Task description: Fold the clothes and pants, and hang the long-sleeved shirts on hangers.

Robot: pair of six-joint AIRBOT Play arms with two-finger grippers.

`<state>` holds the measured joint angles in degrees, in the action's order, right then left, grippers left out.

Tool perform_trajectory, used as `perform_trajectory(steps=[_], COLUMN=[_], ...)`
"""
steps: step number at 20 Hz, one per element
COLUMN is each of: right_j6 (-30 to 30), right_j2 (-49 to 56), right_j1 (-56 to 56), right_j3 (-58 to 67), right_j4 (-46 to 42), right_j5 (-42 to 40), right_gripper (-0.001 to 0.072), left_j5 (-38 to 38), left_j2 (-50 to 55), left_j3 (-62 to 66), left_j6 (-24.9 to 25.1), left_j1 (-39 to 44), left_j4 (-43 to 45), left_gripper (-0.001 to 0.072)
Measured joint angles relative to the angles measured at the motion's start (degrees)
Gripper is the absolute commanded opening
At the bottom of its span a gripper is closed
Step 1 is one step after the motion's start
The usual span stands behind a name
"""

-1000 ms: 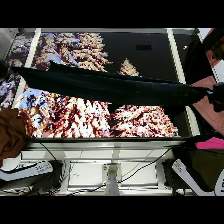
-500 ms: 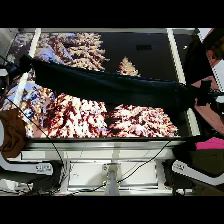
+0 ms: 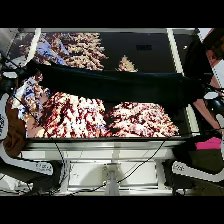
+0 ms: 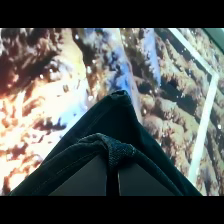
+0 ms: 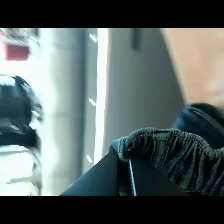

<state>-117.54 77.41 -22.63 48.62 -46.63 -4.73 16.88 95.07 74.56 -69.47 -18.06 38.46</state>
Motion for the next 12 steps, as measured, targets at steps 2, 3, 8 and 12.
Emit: perform_trajectory(steps=[2, 3, 8, 12], right_j6=[-0.1, -0.2, -2.2, -3.4], right_j2=[0.8, 1.4, 4.0, 4.6], right_j1=[1.4, 1.9, 3.1, 4.0], right_j3=[0.0, 0.0, 0.5, 3.3], right_j4=[0.0, 0.1, 0.2, 0.2], right_j5=[-4.0, -5.4, -8.7, -9.5], right_gripper=[0.0035, 0.0035, 0.0035, 0.0035], left_j5=[-0.2, -0.4, -3.1, -5.1], left_j2=[0.7, 1.0, 1.8, 1.9], left_j3=[0.0, 0.0, 0.0, 0.0], left_j6=[0.0, 0.0, 0.0, 0.0], left_j1=[0.1, 0.2, 0.2, 0.3], left_j4=[0.0, 0.0, 0.0, 0.0], left_gripper=[0.0027, 0.0027, 0.0027, 0.0027])
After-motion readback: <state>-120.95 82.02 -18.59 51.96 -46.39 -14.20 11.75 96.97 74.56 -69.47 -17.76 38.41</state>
